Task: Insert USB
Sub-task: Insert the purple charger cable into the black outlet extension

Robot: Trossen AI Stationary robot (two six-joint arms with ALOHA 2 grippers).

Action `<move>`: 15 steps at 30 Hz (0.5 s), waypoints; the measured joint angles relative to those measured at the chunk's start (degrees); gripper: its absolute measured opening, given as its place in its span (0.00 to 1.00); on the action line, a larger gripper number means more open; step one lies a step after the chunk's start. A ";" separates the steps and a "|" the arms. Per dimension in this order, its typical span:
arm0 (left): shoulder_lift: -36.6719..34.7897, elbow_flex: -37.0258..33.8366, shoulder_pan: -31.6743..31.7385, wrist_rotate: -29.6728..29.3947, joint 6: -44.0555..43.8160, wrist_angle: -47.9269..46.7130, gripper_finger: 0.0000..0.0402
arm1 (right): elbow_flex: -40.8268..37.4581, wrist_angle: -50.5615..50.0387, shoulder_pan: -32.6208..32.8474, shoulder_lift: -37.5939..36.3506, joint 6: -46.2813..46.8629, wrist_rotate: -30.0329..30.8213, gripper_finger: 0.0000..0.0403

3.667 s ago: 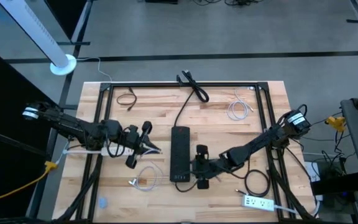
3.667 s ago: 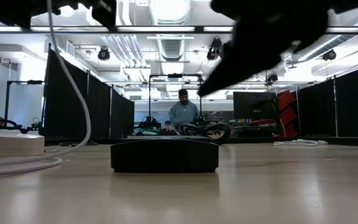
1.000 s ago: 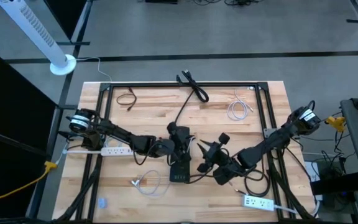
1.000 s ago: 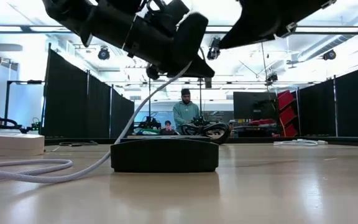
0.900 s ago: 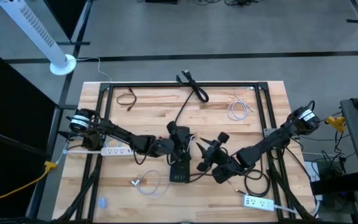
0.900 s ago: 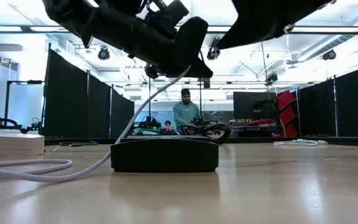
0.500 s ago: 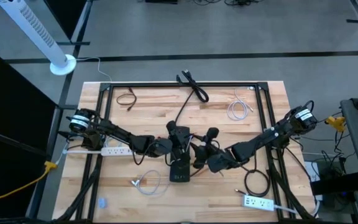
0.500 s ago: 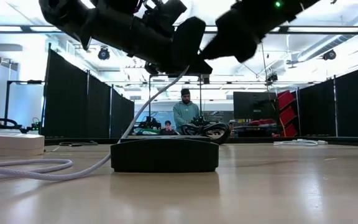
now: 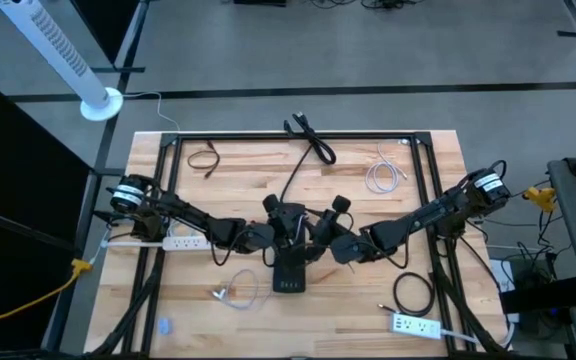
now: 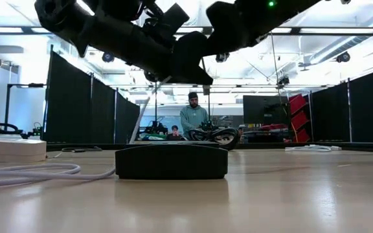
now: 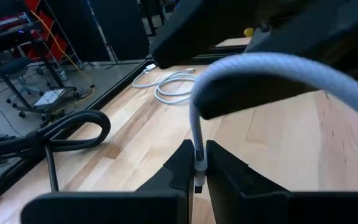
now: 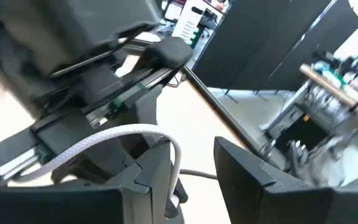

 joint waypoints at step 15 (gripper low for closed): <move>-0.52 -5.00 -1.88 1.07 12.89 13.29 0.04 | -1.28 -0.12 -1.09 0.07 10.33 -3.97 0.25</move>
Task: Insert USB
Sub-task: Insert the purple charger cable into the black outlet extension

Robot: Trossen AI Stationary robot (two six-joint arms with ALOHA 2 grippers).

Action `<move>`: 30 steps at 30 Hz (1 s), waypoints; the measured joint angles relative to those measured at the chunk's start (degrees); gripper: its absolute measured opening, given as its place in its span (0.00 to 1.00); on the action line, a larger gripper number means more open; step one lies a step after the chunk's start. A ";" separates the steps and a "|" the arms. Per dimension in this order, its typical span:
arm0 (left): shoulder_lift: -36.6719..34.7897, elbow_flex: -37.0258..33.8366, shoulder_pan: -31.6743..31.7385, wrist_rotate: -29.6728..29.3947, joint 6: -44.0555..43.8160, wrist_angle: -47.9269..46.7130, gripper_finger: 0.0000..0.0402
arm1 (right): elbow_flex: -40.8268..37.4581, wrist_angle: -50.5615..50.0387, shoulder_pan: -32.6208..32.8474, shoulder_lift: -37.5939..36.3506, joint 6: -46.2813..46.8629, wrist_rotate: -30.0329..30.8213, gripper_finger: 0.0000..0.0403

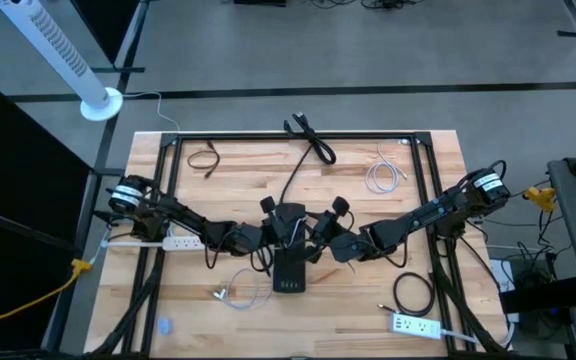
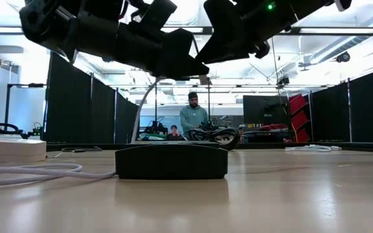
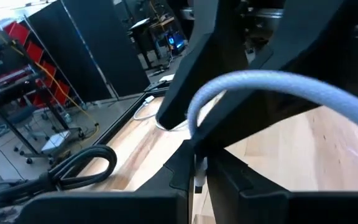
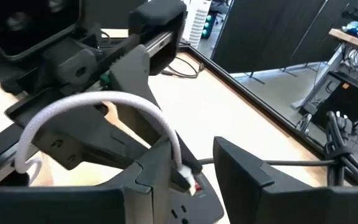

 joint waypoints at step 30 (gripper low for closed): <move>-5.81 -4.49 -0.95 2.44 7.93 -10.11 0.41 | -0.17 -1.69 -0.39 -4.23 -14.63 -17.83 0.00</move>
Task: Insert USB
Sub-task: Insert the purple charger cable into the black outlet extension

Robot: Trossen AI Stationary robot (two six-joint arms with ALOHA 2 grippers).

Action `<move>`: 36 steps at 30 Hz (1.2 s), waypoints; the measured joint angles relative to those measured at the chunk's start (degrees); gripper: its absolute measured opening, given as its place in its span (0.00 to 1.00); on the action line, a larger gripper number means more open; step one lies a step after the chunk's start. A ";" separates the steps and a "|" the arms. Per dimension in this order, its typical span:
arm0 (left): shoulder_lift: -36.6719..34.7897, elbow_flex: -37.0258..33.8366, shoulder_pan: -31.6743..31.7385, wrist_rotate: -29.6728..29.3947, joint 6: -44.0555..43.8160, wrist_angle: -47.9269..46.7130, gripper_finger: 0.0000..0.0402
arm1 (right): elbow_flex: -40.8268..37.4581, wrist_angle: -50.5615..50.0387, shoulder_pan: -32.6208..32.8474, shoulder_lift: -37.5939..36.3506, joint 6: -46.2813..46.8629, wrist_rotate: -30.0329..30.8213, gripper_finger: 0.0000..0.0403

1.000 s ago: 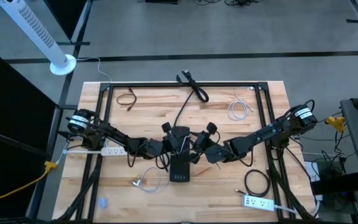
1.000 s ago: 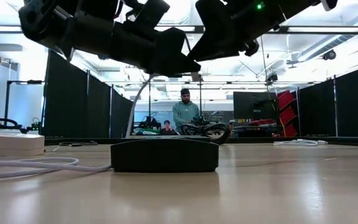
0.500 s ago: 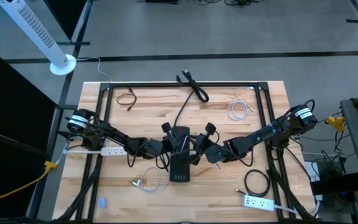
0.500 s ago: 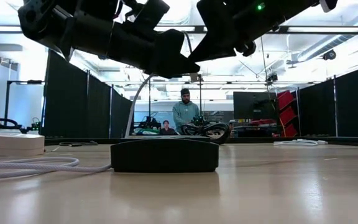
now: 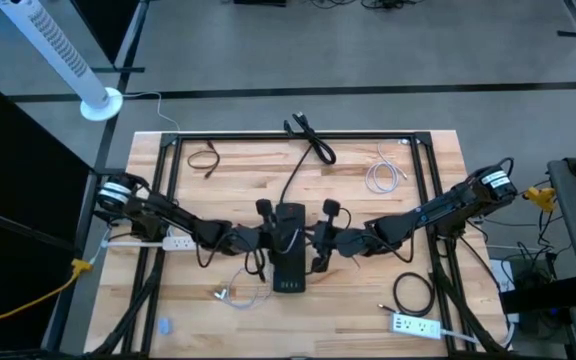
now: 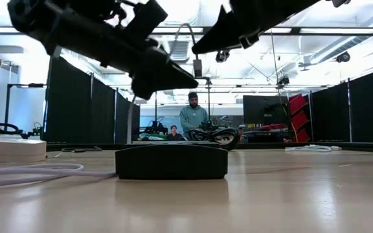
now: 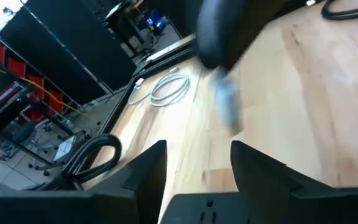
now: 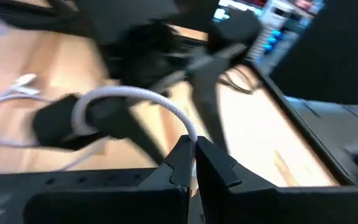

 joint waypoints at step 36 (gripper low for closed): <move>-3.85 -0.96 6.49 47.34 -2.74 1.71 0.31 | -0.11 0.42 -5.34 -2.48 -10.04 -34.19 0.00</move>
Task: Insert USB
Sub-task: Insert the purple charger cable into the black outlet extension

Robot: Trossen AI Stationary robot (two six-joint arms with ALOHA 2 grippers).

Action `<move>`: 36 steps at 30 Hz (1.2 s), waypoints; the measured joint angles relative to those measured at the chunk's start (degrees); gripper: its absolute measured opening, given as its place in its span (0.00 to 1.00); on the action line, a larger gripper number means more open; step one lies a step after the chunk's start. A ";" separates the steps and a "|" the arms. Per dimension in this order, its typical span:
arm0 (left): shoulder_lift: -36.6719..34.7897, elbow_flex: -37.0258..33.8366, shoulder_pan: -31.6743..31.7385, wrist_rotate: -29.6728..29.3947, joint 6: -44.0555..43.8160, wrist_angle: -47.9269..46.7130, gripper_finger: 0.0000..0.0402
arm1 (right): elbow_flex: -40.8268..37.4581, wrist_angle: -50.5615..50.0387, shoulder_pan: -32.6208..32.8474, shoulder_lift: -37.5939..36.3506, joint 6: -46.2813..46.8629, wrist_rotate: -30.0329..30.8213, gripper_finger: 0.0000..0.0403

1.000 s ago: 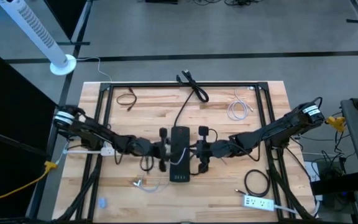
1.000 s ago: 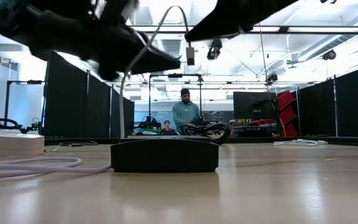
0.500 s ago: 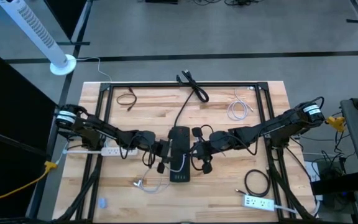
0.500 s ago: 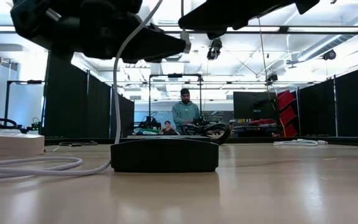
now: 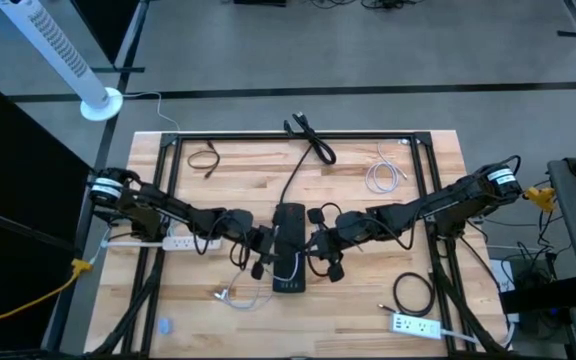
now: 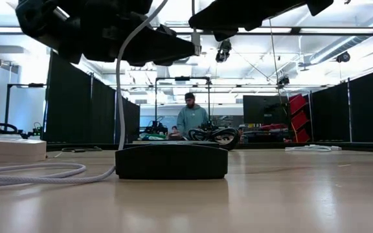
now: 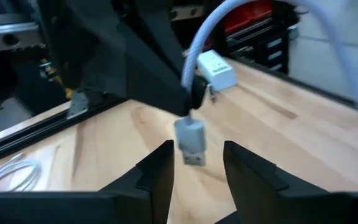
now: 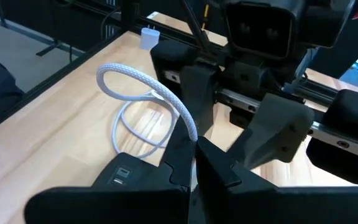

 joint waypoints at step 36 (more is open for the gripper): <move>0.31 0.99 1.38 2.83 -0.69 -1.73 0.06 | 0.00 -0.03 -0.26 0.00 0.70 0.04 0.00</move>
